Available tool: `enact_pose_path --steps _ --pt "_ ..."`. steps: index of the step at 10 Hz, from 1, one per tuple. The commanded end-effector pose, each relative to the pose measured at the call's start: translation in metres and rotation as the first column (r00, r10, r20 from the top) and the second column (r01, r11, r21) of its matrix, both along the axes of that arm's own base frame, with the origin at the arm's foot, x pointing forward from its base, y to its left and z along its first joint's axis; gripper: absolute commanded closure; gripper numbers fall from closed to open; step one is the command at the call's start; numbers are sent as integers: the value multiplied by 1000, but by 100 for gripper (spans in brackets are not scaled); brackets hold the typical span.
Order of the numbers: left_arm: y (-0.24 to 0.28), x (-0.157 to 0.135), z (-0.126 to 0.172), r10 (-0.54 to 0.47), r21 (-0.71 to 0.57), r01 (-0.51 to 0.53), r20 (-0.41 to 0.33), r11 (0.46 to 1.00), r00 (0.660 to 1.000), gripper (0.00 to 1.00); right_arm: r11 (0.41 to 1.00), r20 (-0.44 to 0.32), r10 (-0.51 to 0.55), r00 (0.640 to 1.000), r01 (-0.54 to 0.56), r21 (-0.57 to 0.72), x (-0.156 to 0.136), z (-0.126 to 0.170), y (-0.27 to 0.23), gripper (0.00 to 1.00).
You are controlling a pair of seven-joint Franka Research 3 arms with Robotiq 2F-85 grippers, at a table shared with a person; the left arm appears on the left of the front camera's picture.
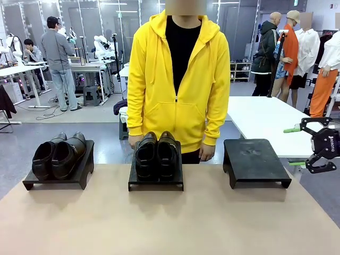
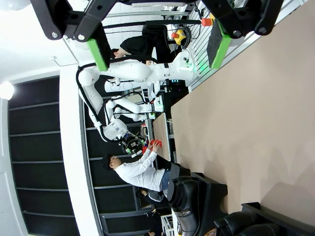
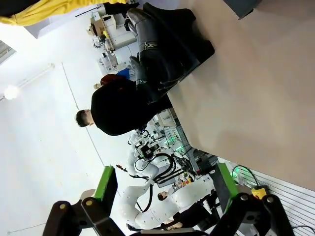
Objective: Place the shoes on the stand as instructed by the person.
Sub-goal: Pick up another pair of Shoes and place it on the Shoes Stand indicated by the person.
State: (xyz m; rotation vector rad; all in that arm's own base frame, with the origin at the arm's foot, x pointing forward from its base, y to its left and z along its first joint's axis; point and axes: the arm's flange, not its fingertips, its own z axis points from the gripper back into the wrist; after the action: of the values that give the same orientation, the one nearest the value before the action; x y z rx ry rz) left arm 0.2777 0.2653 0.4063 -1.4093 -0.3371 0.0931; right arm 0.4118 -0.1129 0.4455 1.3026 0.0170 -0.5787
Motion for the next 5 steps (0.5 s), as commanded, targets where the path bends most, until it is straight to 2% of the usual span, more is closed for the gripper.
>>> enact_pose_path --steps 1,2,3,4,5 --pt "-2 -3 2 -9 7 9 13 1000 1000 0 994 39 68 997 -71 82 -5 12 -33 0" --pt "-2 -3 2 -9 7 9 13 1000 1000 0 981 68 148 987 -155 120 -16 12 -69 0" --pt "-2 -3 2 -9 7 9 13 1000 1000 0 971 116 154 981 -172 164 -28 14 -103 0" --pt "-2 -3 2 -9 7 9 13 1000 1000 0 974 166 110 980 -139 177 -38 12 -129 0" --pt "-2 -3 2 -9 7 9 13 1000 1000 0 976 199 110 974 -144 164 -48 5 -146 0"
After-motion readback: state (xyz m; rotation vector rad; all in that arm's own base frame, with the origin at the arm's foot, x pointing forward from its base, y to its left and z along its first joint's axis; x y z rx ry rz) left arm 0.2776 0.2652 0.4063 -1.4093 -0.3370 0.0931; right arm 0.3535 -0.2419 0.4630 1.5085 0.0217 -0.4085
